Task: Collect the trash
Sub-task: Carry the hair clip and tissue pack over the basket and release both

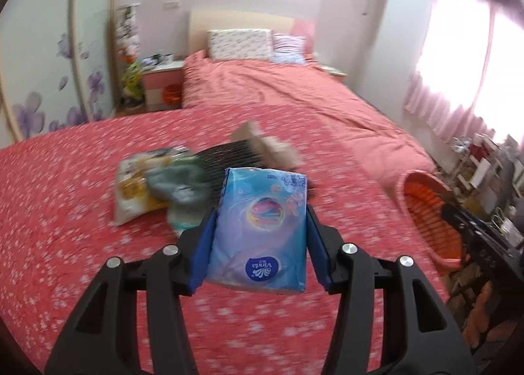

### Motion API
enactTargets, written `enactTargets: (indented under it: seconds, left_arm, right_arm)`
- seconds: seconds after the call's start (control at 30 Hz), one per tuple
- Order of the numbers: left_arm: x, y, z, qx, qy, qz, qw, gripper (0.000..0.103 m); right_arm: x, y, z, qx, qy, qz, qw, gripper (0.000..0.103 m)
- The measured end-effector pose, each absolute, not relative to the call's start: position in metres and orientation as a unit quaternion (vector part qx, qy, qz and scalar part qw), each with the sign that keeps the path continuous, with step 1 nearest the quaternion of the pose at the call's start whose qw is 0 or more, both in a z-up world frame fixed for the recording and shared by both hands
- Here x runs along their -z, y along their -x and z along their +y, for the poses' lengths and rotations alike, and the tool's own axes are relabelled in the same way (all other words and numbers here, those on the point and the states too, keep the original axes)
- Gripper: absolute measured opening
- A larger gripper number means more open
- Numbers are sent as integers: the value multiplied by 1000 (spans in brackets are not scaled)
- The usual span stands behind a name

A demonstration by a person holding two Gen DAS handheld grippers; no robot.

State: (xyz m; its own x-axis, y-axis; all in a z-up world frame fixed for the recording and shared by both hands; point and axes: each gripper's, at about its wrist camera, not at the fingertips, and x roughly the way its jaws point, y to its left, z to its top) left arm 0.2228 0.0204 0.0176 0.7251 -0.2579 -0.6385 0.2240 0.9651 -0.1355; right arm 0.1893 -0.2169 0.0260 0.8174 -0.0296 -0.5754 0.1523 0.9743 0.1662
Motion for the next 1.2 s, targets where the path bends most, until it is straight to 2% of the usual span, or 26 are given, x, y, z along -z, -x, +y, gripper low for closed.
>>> enactTargets:
  seconds: [0.5, 0.8, 1.2]
  left_arm:
    - [-31, -224, -127, 271, 3, 330, 904, 51]
    - [-14, -237, -210, 329, -16, 342, 880, 51]
    - [23, -264, -276, 365, -25, 375, 852, 52]
  right_arm:
    - [-35, -168, -315, 130, -146, 251, 948, 32]
    - [-23, -179, -366, 164, -171, 247, 940, 32]
    - [-2, -187, -410, 175, -222, 257, 924, 32]
